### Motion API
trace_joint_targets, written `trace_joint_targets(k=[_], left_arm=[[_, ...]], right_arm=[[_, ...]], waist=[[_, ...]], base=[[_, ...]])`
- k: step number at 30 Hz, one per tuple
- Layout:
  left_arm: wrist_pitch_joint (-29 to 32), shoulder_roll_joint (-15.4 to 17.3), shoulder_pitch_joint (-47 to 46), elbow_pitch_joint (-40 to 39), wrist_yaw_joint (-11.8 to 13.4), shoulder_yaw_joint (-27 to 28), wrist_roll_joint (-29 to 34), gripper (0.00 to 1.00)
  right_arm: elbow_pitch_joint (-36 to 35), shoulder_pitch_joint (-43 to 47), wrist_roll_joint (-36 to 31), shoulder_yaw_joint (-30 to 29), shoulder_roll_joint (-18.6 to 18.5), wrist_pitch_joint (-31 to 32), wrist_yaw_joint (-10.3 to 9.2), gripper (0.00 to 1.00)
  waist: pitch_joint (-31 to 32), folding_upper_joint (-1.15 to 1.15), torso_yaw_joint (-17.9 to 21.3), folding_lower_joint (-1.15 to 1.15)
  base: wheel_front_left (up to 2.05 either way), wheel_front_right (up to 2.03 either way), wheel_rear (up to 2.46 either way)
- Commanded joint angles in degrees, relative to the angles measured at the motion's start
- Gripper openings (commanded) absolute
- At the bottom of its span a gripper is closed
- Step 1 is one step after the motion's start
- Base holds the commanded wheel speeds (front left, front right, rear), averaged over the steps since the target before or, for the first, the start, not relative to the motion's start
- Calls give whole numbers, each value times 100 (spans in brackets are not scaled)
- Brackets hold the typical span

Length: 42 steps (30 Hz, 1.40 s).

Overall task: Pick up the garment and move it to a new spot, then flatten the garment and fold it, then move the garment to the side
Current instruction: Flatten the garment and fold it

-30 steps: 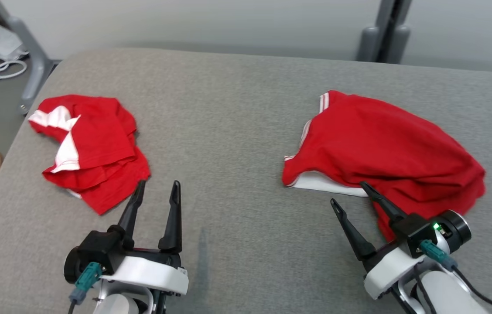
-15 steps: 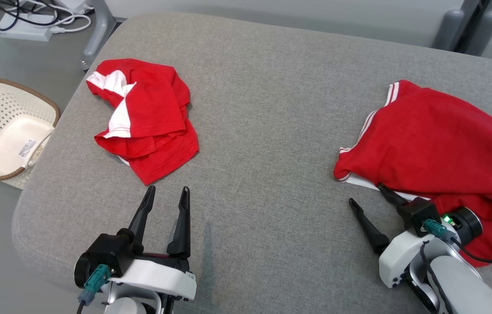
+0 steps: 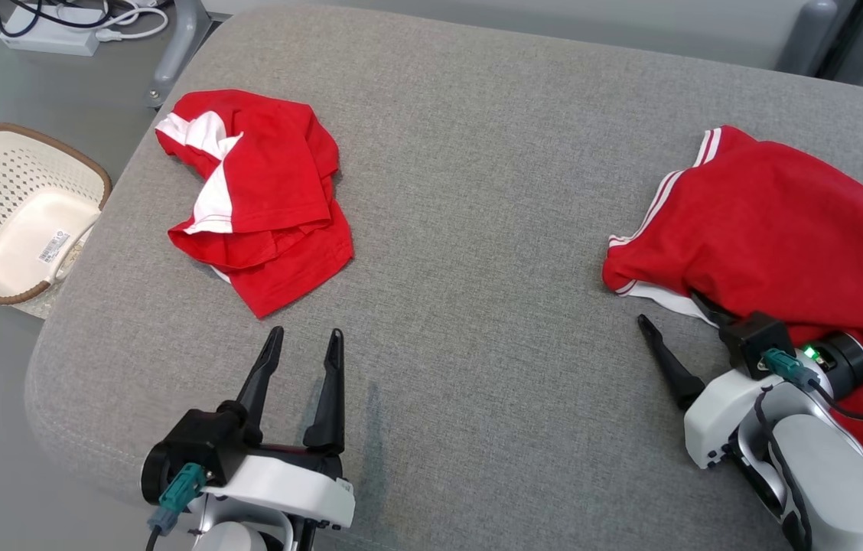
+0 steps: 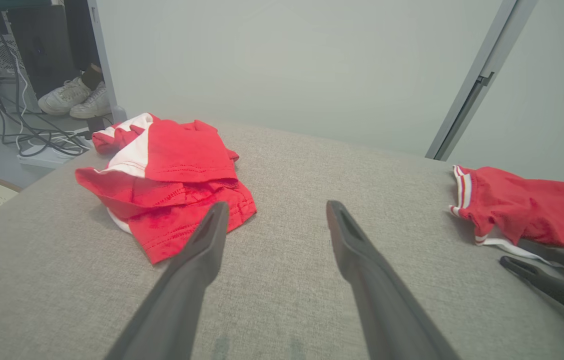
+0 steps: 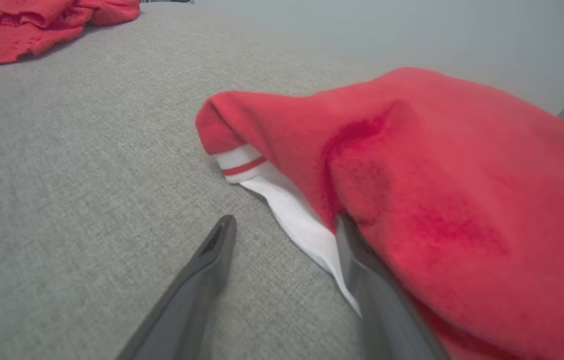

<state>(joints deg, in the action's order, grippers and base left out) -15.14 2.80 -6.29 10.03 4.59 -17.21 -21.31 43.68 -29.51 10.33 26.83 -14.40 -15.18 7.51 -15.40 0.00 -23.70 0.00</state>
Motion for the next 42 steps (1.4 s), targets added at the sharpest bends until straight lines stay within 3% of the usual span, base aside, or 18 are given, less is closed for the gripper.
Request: trace_joint_targets(k=[1, 2, 3, 4, 11, 16, 25, 34, 38, 42], left_arm=[[-1, 19, -87, 6, 10, -10, -38, 100], [-1, 20, -96, 10, 8, -26, -42, 100], [-1, 19, -104, 16, 7, -44, -42, 100], [-1, 20, -108, 20, 10, -58, -40, 100], [-1, 20, -60, 59, 12, -74, 41, 100], [-1, 20, -1, 105, -30, -14, 120, 100], [-1, 19, 187, 145, -81, 121, 192, 100], [-1, 20, 343, 172, -115, 309, 222, 100], [-1, 20, 360, 184, -125, 345, 214, 100], [-1, 19, 413, 179, -124, 385, 214, 100]], right_arm=[[171, 30, -24, -34, -37, 7, -3, 93], [220, 33, -57, -74, -22, 12, -3, 44], [238, 24, -88, -117, -5, 12, -4, 14], [249, 25, -88, -175, 15, 11, -4, 0], [270, 83, -167, -235, 170, 9, -4, 0], [-110, 97, -27, -107, 324, 2, -3, 0], [-1180, 19, 489, 764, 533, 3, -3, 0], [-2335, -1037, 1281, 1654, 599, 3, -3, 0], [-2738, -1530, 1663, 1625, 621, 3, -3, 0], [-3052, -2047, 2115, 1241, 451, 87, -4, 0]], waist=[[-4, 0, 12, 0], [-3, 0, 21, 0], [0, 0, 31, 0], [4, 0, 42, 0], [139, 0, 156, 0], [365, 0, 265, 0], [866, 0, 491, 0], [1129, 0, 686, 0], [1202, 0, 718, 0], [1257, 0, 757, 0]], base=[[0, 0, 0], [0, 0, 0], [0, 0, 0], [0, 0, 0], [0, 0, 0], [0, 0, 0], [0, 0, 0], [0, 0, 0], [0, 0, 0], [0, 0, 0]])
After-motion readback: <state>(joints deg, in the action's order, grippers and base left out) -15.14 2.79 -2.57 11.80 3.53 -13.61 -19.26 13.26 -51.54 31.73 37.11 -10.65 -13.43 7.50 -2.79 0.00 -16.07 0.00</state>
